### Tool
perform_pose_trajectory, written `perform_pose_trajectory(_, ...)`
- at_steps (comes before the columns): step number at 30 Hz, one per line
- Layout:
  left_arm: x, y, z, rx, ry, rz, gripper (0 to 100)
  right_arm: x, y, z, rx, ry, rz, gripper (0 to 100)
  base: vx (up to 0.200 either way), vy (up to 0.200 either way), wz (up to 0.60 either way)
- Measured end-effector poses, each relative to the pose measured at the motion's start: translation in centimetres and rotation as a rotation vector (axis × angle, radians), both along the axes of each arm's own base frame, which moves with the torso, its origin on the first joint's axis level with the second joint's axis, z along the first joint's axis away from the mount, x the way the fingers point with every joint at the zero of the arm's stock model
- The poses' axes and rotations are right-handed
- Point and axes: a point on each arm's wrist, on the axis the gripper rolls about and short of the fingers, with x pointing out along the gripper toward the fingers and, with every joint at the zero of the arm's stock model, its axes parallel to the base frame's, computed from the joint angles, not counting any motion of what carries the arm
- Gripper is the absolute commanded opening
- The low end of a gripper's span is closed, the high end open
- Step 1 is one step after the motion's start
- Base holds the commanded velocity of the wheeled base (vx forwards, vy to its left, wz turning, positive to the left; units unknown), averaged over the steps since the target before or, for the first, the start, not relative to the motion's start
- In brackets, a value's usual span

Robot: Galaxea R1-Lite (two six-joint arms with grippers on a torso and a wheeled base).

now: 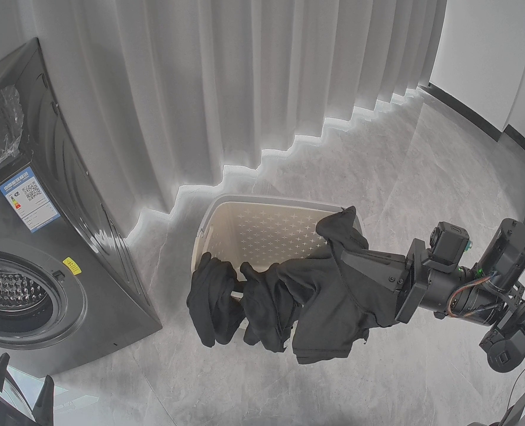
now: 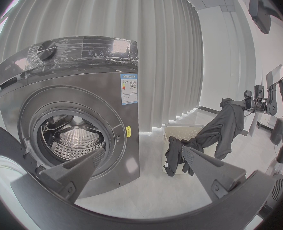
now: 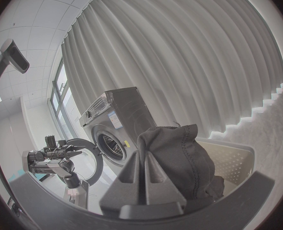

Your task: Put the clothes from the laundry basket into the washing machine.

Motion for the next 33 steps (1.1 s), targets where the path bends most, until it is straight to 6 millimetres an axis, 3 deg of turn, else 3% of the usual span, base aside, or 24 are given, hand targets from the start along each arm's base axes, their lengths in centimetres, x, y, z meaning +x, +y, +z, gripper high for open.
perform_pose_trajectory(19, 0.0, 0.0, 0.0, 0.002, 0.0, 0.0, 100, 0.0, 0.6, 0.3, 0.009, -0.014, 0.021, 0, 0.0, 0.0, 0.0)
perform_pose_trajectory(25, 0.0, 0.0, 0.0, 0.002, 0.0, 0.0, 100, 0.2, 0.6, 0.1, 0.002, -0.012, 0.007, 0, 0.0, 0.0, 0.6)
perform_pose_trajectory(33, 0.0, 0.0, 0.0, 0.002, 0.0, 0.0, 100, 0.9, 1.1, -0.4, 0.003, 0.008, -0.06, 0, 0.0, 0.0, 0.0)
